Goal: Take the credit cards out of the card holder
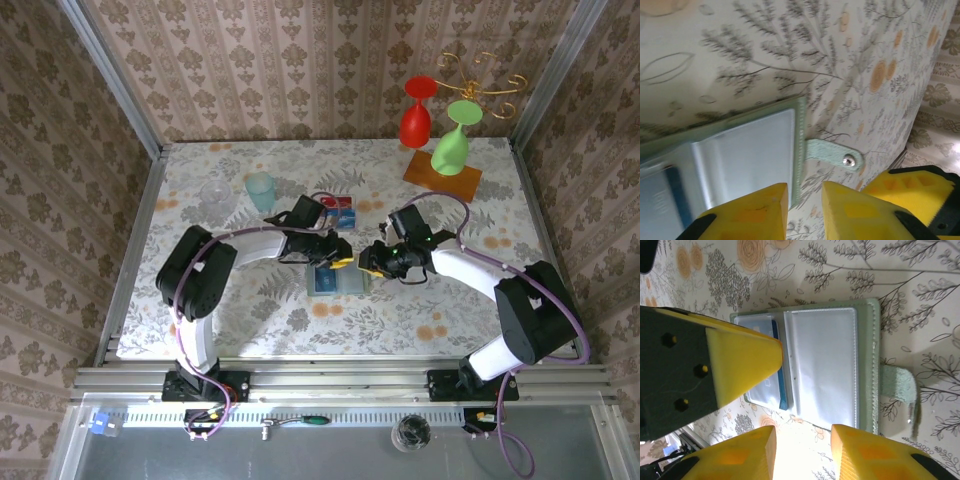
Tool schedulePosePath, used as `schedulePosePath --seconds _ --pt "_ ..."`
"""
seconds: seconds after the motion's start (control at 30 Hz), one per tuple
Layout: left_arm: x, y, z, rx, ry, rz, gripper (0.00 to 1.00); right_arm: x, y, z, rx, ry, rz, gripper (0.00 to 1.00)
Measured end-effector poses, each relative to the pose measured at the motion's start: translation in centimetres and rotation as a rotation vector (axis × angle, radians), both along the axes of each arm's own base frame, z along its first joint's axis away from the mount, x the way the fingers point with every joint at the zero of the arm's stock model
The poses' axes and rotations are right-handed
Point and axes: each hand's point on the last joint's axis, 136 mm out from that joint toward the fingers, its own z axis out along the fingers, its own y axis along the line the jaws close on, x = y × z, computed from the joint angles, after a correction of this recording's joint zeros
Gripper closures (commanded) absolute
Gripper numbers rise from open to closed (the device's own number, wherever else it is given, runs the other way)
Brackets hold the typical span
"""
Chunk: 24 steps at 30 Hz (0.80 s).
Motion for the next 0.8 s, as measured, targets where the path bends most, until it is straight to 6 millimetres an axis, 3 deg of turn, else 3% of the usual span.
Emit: schedulePosePath --seconds 0.3,0.53,0.8 --pt "-0.2 2.9 0.5 -0.005 -0.014 0.063 0.76 0.4 3.3 -0.6 -0.003 0.025 0.061 0.66" --pt "-0.8 6.3 0.5 0.014 -0.023 0.133 0.76 1.3 6.5 -1.2 0.006 0.035 0.115 0.66" --pt "-1.0 7.7 -0.2 0.032 -0.01 0.161 0.81 1.6 7.6 -2.2 0.003 0.052 0.135 0.66"
